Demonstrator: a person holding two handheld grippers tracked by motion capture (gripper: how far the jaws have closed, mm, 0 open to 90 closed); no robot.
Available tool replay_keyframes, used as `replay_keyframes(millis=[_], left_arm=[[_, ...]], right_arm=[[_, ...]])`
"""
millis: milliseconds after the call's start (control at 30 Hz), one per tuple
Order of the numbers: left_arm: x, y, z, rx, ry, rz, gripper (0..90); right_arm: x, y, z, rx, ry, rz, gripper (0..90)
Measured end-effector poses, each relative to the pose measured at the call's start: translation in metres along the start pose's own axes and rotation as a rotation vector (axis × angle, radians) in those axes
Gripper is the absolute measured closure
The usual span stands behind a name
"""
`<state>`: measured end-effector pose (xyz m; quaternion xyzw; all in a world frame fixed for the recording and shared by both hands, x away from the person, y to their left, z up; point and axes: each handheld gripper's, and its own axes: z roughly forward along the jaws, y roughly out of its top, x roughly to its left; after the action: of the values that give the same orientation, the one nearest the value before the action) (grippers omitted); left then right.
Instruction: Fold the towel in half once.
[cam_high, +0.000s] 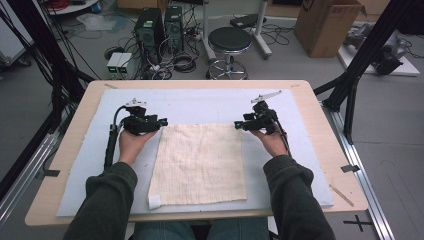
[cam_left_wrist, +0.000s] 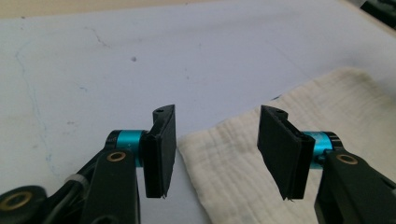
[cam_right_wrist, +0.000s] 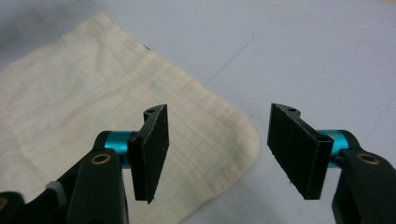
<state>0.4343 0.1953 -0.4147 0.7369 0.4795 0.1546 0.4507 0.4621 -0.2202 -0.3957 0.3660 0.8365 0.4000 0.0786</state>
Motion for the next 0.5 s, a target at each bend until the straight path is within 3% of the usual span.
replay_keyframes(millis=[133,267,367,500], left_arm=[[0.0,-0.003,0.013,0.054,0.011,0.015,50.3],[0.001,-0.008,0.021,0.084,0.033,0.001,51.6],[0.003,-0.01,0.025,0.1,0.054,0.003,46.1],[0.005,-0.012,0.028,0.116,0.057,0.003,52.6]], right_arm=[[-0.008,-0.004,0.011,0.022,0.0,0.028,43.2],[-0.014,-0.008,0.021,0.046,-0.003,0.05,47.1],[-0.018,-0.01,0.028,0.068,-0.009,0.066,50.6],[-0.02,-0.013,0.034,0.093,-0.019,0.074,54.5]])
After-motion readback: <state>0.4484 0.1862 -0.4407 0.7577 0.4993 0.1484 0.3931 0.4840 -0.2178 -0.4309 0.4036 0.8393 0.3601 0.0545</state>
